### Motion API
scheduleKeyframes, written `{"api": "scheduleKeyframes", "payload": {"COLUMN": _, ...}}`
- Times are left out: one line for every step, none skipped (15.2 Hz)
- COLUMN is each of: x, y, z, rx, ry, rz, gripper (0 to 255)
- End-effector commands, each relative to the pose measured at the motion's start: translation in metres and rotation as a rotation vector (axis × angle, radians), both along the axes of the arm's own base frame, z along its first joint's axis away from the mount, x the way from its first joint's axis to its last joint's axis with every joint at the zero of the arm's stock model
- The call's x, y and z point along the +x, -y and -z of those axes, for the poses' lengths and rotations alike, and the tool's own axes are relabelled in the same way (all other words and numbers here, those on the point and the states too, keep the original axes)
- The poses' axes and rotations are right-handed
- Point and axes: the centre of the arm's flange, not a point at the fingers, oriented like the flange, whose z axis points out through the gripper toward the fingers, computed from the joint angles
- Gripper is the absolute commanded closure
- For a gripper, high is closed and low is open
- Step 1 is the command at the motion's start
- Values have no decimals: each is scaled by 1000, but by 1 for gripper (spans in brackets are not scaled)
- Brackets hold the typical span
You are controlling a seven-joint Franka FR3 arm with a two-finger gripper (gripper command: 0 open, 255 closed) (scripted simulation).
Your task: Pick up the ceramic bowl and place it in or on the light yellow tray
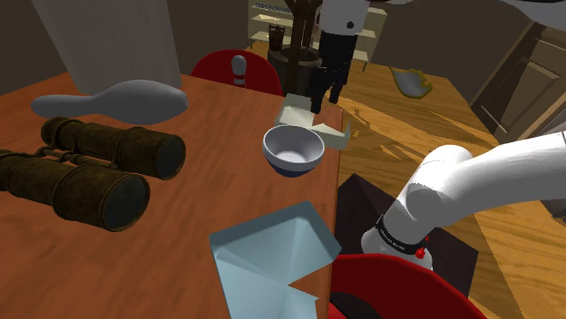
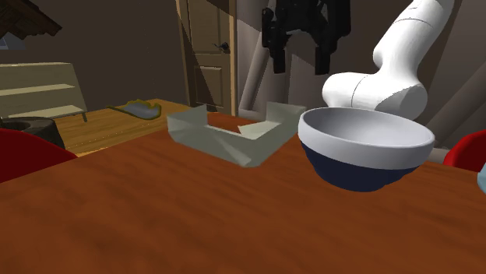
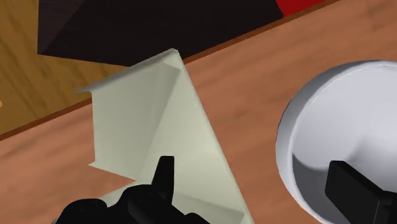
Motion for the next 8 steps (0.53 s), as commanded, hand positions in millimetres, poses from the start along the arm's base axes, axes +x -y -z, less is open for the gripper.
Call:
{"api": "scheduleKeyframes", "payload": {"x": 4, "y": -27, "z": 8, "rx": 1, "ry": -21, "rz": 15, "gripper": 0}}
{"api": "scheduleKeyframes", "payload": {"x": 5, "y": -40, "z": 12, "rx": 1, "ry": -32, "rz": 22, "gripper": 0}}
{"api": "scheduleKeyframes", "payload": {"x": 6, "y": -43, "z": 13, "rx": 1, "ry": -34, "rz": 24, "gripper": 0}}
{"api": "scheduleKeyframes", "payload": {"x": 5, "y": -43, "z": 19, "rx": 1, "ry": -34, "rz": 24, "gripper": 0}}
{"api": "scheduleKeyframes", "payload": {"x": 4, "y": -44, "z": 24, "rx": 1, "ry": -34, "rz": 24, "gripper": 0}}
{"api": "scheduleKeyframes", "payload": {"x": 4, "y": -44, "z": 29, "rx": 1, "ry": -34, "rz": 24, "gripper": 0}}
{"api": "scheduleKeyframes", "payload": {"x": 3, "y": -44, "z": 34, "rx": 1, "ry": -34, "rz": 24, "gripper": 0}}
{"api": "scheduleKeyframes", "payload": {"x": 2, "y": -45, "z": 39, "rx": 1, "ry": -34, "rz": 24, "gripper": 0}}
